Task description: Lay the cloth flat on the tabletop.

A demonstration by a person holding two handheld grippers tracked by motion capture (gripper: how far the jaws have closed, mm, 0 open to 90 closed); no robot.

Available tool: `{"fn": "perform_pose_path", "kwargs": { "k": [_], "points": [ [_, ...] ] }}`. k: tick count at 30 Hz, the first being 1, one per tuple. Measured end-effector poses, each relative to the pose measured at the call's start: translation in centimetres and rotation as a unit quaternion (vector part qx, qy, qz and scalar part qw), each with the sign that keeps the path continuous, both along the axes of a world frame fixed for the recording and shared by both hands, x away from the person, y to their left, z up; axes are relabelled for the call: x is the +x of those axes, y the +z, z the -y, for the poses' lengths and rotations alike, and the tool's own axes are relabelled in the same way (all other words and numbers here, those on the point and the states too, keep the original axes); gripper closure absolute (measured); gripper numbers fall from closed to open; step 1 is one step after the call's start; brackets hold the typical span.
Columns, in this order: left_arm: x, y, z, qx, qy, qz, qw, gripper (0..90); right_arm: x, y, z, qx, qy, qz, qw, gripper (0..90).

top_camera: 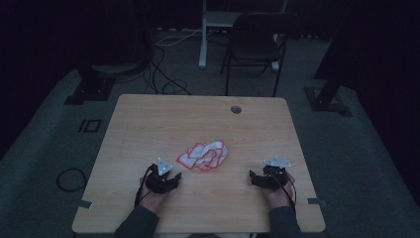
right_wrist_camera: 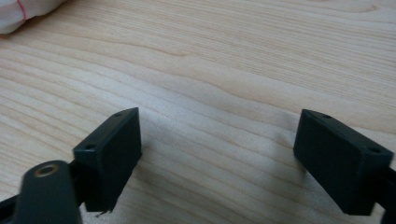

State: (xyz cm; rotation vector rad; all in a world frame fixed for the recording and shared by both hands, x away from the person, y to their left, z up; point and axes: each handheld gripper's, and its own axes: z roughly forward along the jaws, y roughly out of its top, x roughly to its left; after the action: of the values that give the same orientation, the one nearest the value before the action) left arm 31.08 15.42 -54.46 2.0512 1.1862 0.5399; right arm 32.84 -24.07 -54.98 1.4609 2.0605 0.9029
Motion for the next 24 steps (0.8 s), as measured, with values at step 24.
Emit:
{"fn": "perform_pose_path", "kwargs": {
  "k": [24],
  "points": [
    [0.05, 0.02, -0.11, -0.002, 0.001, -0.001, 1.0000, 52.0, 0.26, 0.26, -0.61, -0.001, 0.007, -0.005, 1.0000, 26.5]
  ]
}}
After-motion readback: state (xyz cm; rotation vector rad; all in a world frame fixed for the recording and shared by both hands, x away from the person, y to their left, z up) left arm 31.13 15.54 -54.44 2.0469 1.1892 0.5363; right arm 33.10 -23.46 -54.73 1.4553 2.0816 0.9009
